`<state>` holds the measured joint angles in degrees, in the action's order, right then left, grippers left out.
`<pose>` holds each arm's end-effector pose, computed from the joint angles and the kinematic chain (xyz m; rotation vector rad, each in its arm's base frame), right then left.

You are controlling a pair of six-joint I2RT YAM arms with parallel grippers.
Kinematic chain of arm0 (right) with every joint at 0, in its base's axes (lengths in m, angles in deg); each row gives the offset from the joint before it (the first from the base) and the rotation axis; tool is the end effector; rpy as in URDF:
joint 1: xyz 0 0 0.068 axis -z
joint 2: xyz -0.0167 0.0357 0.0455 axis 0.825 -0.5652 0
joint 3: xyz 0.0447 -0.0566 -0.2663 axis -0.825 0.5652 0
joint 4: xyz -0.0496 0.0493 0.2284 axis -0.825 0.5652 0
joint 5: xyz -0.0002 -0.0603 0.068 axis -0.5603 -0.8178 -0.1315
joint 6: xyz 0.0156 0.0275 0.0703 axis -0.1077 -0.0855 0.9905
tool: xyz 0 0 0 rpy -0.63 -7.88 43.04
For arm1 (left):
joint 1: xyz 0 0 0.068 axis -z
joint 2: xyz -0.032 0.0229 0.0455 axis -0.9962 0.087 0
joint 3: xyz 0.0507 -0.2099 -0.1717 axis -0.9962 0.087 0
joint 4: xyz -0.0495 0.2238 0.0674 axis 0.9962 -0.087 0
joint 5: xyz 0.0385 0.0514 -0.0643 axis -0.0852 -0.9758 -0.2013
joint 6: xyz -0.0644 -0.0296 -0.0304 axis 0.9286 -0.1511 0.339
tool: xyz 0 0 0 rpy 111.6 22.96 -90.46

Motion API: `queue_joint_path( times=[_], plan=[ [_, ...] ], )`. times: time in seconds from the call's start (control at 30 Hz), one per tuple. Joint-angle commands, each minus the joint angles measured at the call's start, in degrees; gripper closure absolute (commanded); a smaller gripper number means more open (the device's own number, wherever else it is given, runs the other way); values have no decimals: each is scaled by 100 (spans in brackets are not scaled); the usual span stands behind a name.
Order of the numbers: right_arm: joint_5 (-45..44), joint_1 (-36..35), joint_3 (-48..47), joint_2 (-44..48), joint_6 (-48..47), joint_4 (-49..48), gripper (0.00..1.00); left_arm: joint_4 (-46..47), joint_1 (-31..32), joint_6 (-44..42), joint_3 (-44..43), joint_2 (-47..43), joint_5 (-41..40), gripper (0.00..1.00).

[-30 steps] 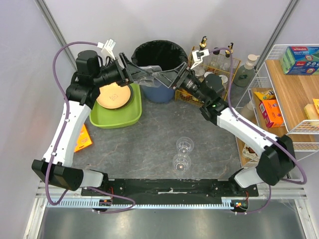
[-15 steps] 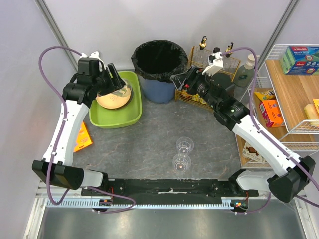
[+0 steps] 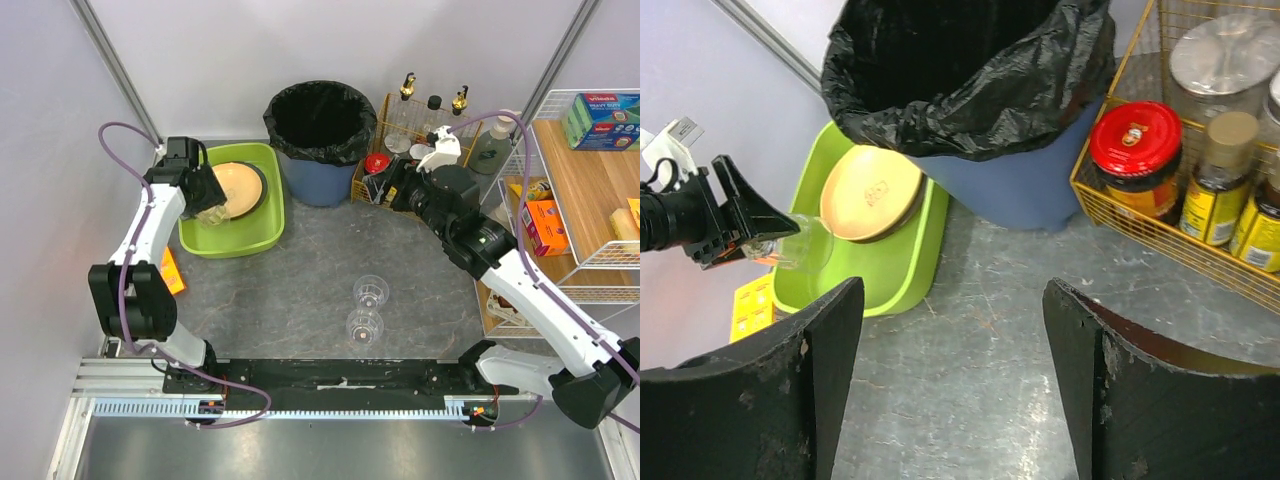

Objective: Clear the kitchen counter

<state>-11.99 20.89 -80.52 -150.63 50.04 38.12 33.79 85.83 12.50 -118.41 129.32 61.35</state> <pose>0.2229 0.1408 0.3962 0.1732 1.8104 0.7635 0.3231 0.0050 0.2910 -0.5771 2.4572 0.0082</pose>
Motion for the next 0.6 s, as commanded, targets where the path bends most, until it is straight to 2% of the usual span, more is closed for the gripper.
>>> queue_joint_path(
  times=[0.0, 0.2, 0.4, 0.5, 0.57],
  plan=[
    [-439, 7, 91, 248, -324, 319, 21, 556, -275, 66, 291, 171, -231, 98],
    [-536, 16, 30, 283, -306, 495, 20, 1030, -284, 374, 916, 154, -750, 98],
    [-378, 33, 38, 195, -306, 583, 20, 1286, -310, 375, 960, 391, -829, 96],
    [-255, 33, 38, 151, -333, 592, 20, 1418, -302, 357, 1066, 487, -952, 90],
    [-246, 33, 47, 134, -324, 601, 20, 1453, -310, 322, 1101, 567, -935, 81]
  ],
)
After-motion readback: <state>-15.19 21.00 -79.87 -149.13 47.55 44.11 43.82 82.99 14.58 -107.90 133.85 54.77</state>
